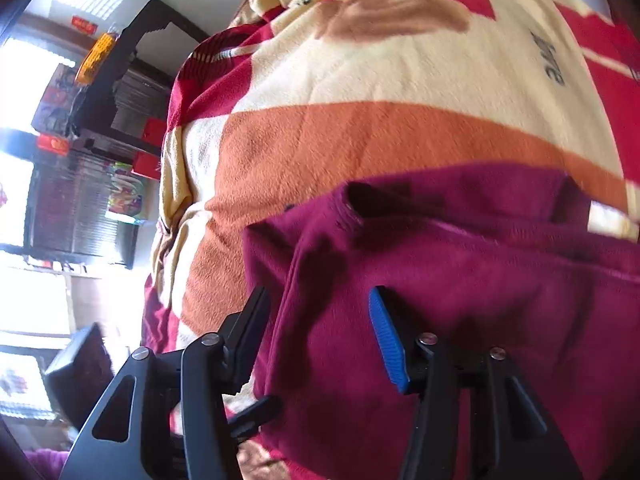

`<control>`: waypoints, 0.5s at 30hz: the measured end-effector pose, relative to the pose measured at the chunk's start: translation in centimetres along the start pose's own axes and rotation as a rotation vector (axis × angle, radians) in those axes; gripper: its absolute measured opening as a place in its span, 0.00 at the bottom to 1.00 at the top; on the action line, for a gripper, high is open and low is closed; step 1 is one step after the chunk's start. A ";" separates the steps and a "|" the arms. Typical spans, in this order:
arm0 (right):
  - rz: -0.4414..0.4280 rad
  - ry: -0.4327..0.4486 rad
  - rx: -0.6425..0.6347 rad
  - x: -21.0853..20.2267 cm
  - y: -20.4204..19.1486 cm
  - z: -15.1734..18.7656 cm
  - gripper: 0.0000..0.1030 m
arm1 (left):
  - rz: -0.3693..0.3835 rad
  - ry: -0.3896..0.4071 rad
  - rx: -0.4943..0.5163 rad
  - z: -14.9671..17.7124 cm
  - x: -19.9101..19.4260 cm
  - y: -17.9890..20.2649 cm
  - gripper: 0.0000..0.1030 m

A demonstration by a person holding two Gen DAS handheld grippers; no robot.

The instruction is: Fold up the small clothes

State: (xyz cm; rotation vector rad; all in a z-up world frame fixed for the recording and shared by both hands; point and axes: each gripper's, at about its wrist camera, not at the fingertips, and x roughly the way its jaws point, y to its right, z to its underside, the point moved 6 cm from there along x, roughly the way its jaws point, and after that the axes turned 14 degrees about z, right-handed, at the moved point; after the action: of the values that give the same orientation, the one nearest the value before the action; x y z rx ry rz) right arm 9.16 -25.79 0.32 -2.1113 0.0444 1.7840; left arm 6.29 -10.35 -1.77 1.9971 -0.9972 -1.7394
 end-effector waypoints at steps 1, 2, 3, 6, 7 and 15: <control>-0.012 -0.006 0.012 -0.1 0.2 0.0 0.33 | 0.005 -0.007 -0.002 0.1 0.4 0.1 0.74; -0.020 -0.009 0.019 -0.2 0.4 0.1 0.34 | 0.008 -0.015 -0.007 0.1 0.9 0.0 0.74; -0.025 -0.010 0.024 -0.3 0.5 0.2 0.35 | 0.007 -0.018 -0.014 0.2 1.3 -0.1 0.74; -0.029 -0.018 0.034 -0.4 0.7 0.2 0.38 | 0.034 0.024 -0.026 0.2 1.0 0.1 0.69; -0.026 -0.022 0.037 -0.4 0.7 0.2 0.38 | 0.062 0.037 -0.032 0.2 0.9 0.3 0.58; 0.002 -0.060 0.035 0.3 -0.5 -0.4 0.47 | 0.155 0.074 0.041 0.2 -1.3 3.0 0.37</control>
State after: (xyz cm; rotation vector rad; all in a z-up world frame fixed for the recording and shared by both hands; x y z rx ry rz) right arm 9.71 -25.40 0.17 -2.0331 0.0610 1.8330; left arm 5.15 -11.61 1.08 1.9378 -1.1389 -1.5646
